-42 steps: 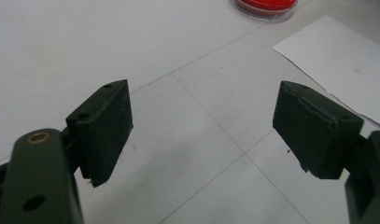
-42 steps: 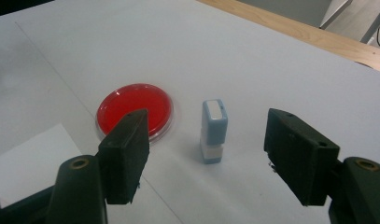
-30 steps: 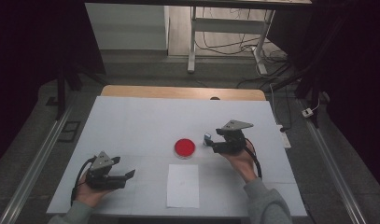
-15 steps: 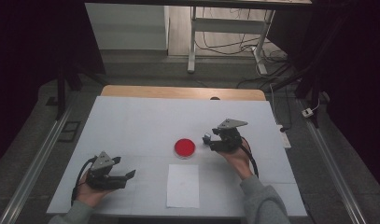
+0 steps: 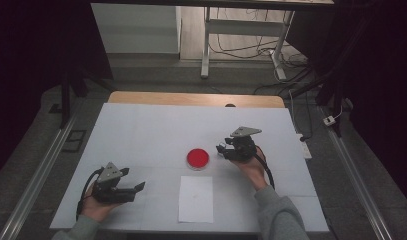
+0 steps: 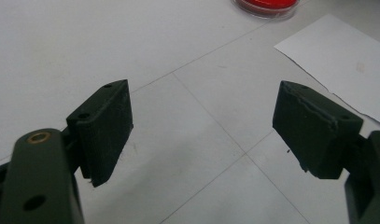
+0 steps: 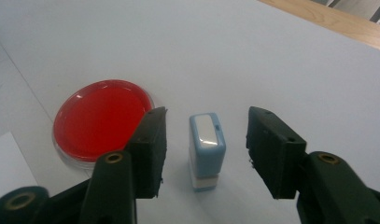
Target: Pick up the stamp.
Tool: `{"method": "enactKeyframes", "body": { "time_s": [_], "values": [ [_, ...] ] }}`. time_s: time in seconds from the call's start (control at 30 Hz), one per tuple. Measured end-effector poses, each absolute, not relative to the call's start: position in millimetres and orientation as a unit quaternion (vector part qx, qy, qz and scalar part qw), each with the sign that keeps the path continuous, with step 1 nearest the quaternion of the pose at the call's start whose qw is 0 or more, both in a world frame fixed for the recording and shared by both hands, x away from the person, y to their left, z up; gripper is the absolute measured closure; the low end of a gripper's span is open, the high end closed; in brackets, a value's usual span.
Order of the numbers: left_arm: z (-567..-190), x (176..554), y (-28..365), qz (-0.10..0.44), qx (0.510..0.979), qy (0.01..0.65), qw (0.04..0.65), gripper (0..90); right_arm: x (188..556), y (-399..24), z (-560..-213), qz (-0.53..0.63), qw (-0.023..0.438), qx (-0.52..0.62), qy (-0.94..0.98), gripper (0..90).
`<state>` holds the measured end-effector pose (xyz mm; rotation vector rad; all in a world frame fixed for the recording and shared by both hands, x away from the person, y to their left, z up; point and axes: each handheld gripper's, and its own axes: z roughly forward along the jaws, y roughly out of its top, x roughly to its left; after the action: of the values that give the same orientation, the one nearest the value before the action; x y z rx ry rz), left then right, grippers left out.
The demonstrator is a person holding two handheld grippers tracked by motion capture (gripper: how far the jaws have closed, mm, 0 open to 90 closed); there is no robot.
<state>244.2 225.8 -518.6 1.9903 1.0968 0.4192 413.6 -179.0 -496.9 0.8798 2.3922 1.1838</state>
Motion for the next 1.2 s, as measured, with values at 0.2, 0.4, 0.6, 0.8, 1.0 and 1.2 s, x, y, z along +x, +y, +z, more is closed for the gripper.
{"method": "enactKeyframes", "body": {
  "time_s": [0.2, 0.4, 0.6, 0.8, 1.0, 1.2],
  "values": [
    [-518.4, 244.0, 225.7, 0.166, 0.788, 0.434, 0.404, 20.4, 416.5, -179.8, -500.2, 0.416, 0.154, 0.311, 0.841, 56.6],
    [-518.1, 243.7, 226.0, 0.165, 0.788, 0.433, 0.406, 20.4, 418.0, -180.6, -502.0, 0.412, 0.144, 0.31, 0.845, 62.2],
    [-518.0, 243.7, 226.7, 0.167, 0.787, 0.434, 0.405, 20.4, 417.5, -178.9, -502.6, 0.408, 0.137, 0.306, 0.849, 72.3],
    [-517.7, 243.3, 226.3, 0.168, 0.788, 0.433, 0.405, 20.4, 417.3, -179.8, -502.2, 0.406, 0.142, 0.307, 0.849, 74.6],
    [-517.6, 243.0, 226.1, 0.169, 0.788, 0.433, 0.404, 20.4, 416.1, -178.6, -501.5, 0.406, 0.148, 0.303, 0.849, 74.9],
    [-517.9, 243.1, 226.3, 0.173, 0.788, 0.433, 0.402, 20.3, 414.7, -179.2, -498.4, 0.412, 0.154, 0.303, 0.846, 75.0]
  ]
}}
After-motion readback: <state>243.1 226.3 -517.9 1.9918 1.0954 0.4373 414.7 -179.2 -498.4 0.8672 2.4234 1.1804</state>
